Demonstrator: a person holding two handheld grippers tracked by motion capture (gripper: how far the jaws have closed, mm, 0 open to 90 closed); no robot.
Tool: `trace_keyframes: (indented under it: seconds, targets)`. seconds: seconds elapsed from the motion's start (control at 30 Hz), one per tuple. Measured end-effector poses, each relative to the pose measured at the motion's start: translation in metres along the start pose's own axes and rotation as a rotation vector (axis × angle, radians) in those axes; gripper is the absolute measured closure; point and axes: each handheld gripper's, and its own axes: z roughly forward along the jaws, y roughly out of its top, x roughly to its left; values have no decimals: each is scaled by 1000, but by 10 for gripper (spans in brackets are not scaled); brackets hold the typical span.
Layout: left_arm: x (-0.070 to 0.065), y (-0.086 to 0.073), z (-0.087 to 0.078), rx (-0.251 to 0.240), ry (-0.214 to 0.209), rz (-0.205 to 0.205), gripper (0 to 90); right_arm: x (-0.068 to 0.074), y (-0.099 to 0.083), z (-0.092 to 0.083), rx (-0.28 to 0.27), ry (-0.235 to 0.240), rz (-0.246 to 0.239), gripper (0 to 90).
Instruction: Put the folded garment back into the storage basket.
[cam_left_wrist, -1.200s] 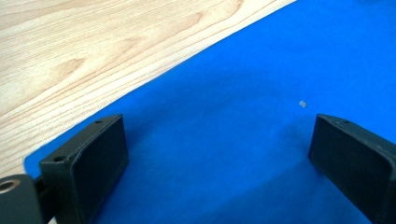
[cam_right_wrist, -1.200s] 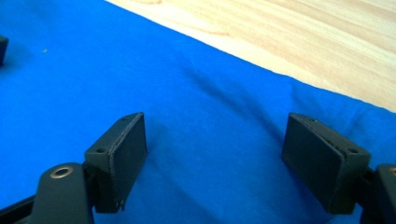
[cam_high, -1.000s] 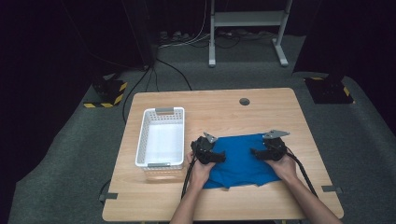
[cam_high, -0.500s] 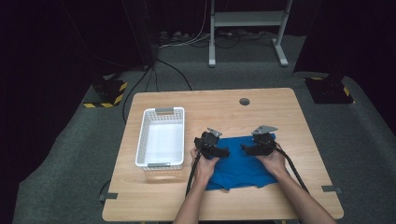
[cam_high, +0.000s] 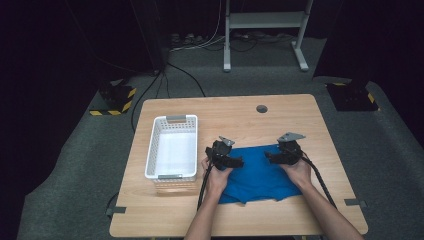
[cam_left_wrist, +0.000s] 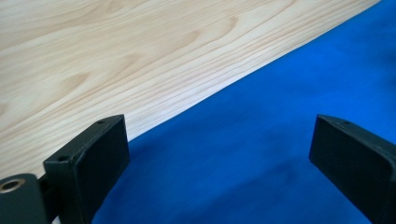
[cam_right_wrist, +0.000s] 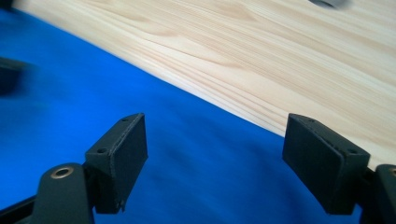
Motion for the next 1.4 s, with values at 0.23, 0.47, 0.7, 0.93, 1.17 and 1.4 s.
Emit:
trace_keyframes:
  seconds: [0.23, 0.47, 0.7, 0.93, 1.17, 1.4]
  targets:
    - [3, -3, 12, 16, -9, -4, 36, 9, 0, 15, 39, 71, 5, 218]
    - [14, -5, 4, 38, 25, -36, 50, -18, -6, 8, 49, -20, 78, 218]
    - [-15, 1, 0, 13, -29, 40, 51, 17, 3, 3, 20, 39, -40, 219]
    - [4, -14, 2, 16, -15, 11, 42, 7, -5, 9, 54, 69, -15, 188]
    - [0, -21, -18, -4, -40, -5, 54, -2, -11, -7, 22, 17, 5, 201]
    - [0, -32, -14, -5, -36, 32, 52, 6, -19, -4, 43, 78, -24, 180]
